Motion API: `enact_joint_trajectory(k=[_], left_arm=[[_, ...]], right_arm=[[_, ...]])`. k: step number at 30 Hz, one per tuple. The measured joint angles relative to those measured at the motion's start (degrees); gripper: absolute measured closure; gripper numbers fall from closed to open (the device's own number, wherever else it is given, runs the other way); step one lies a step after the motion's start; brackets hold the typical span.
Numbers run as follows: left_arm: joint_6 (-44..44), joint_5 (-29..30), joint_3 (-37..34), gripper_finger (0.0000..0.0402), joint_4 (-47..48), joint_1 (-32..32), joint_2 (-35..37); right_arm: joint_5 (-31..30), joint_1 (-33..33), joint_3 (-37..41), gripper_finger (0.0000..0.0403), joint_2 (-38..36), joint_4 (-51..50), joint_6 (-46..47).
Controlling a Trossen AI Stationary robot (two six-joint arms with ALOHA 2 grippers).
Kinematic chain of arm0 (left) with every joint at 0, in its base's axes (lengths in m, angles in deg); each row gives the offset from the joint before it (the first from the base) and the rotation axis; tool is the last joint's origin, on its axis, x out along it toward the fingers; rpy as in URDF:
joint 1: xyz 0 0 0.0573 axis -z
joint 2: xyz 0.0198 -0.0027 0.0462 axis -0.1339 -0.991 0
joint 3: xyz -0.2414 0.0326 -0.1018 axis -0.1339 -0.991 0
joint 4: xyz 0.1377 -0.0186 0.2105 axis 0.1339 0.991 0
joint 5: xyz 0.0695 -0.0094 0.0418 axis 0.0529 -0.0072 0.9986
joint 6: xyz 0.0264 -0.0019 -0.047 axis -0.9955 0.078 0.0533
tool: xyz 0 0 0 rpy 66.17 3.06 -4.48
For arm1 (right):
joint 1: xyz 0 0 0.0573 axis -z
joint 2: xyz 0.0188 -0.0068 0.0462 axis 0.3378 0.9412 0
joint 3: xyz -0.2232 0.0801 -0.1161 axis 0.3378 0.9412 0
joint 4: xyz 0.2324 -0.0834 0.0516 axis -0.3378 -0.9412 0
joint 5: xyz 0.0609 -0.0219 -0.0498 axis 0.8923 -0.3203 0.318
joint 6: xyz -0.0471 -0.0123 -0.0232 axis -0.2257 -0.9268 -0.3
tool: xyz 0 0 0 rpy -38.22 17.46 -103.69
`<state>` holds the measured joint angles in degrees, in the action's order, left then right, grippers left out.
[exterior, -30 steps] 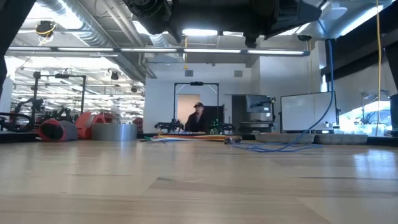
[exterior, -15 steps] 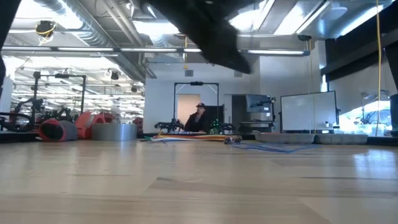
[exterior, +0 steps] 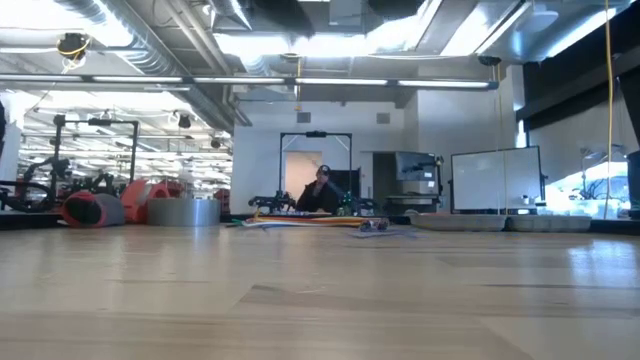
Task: Coil cords
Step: Coil the blue wire on the black spool
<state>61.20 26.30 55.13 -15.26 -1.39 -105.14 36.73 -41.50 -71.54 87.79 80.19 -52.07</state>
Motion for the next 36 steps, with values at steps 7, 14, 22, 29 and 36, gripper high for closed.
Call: enact_joint_trajectory(k=[7,14,22,29,36], left_arm=[[9.6,-8.2,0.0,0.04,-9.2,-0.4,2.5],[14.4,-13.4,0.0,0.0399,-16.8,1.0,-1.9],[13.0,-13.6,0.0,0.0399,-28.7,3.0,-8.7],[10.1,-12.3,0.0,0.0397,-35.6,2.7,-14.2],[6.5,-5.8,0.2,0.0399,-35.3,2.4,-16.3]], right_arm=[[-0.9,1.4,0.0,0.0402,3.8,-0.7,0.4],[-5.5,4.7,0.1,0.0402,7.6,1.5,2.5],[-6.7,4.6,0.2,0.0402,8.1,5.4,1.8],[-6.3,4.5,0.2,0.0402,8.1,5.6,3.1],[-8.1,4.6,0.4,0.0402,8.2,12.0,3.9]])
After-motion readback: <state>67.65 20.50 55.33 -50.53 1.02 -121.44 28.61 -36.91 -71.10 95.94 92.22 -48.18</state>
